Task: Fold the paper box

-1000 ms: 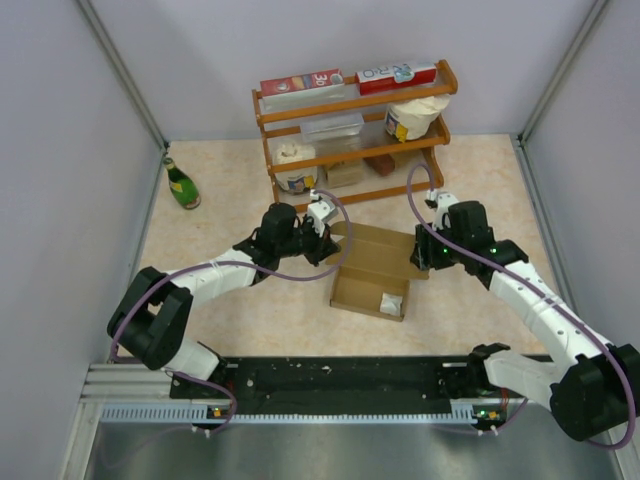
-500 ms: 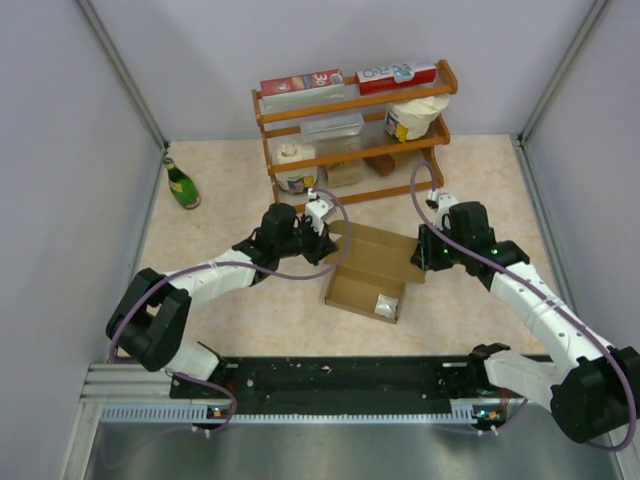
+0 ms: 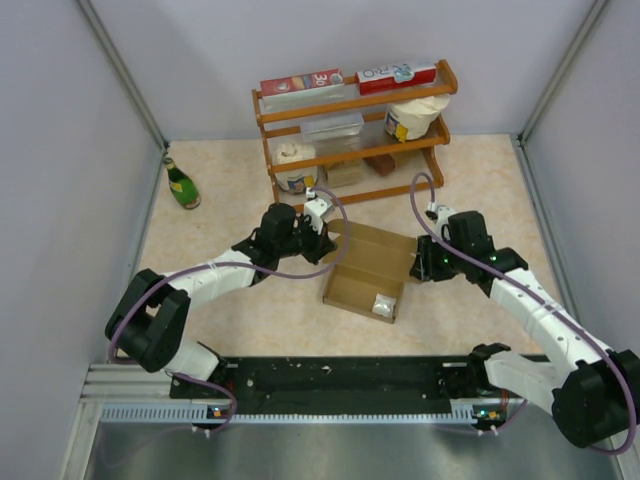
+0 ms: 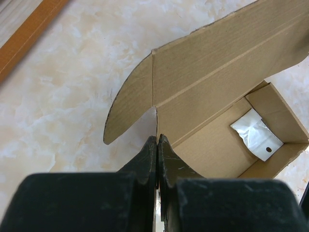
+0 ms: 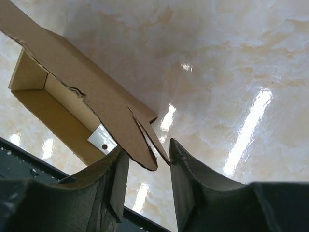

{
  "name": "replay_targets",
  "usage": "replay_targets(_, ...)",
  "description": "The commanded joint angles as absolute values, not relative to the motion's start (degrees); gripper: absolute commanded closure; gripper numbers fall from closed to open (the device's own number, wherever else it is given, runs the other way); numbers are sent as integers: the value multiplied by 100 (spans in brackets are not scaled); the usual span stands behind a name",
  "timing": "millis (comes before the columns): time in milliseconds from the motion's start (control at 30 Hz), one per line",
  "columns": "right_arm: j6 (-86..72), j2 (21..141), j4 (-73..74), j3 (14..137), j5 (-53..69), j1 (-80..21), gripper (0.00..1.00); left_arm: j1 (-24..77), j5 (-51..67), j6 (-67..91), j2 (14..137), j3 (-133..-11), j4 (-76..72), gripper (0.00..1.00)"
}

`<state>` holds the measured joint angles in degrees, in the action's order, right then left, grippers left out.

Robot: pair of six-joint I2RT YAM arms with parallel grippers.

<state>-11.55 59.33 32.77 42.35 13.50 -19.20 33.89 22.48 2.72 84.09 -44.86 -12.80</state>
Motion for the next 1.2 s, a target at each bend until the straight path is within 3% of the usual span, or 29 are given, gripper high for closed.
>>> replay_targets(0, -1248, 5652, 3129, 4192, 1406, -1854, 63, 3393, 2162, 308, 8227, -4465, -1380, 100)
replay_targets(233, -1380, 5642, 2646, 4061, 1705, -1846, 66, 3384, 2180, 351, 8227, -4447, -1406, 100)
replay_targets(600, -1626, 5616, 2277, 3947, 1318, -1863, 81, 3515, 1758, 580, 8130, -4421, -1406, 100)
replay_targets(933, -1898, 5704, 1424, 3858, 1160, -2012, 94, 3981, 757, 826, 8069, -4614, -1362, 100)
replay_targets(1167, -1863, 5853, 994, 3920, 432, -2574, 98, 4192, -243, 1133, 7945, -4509, -1590, 100)
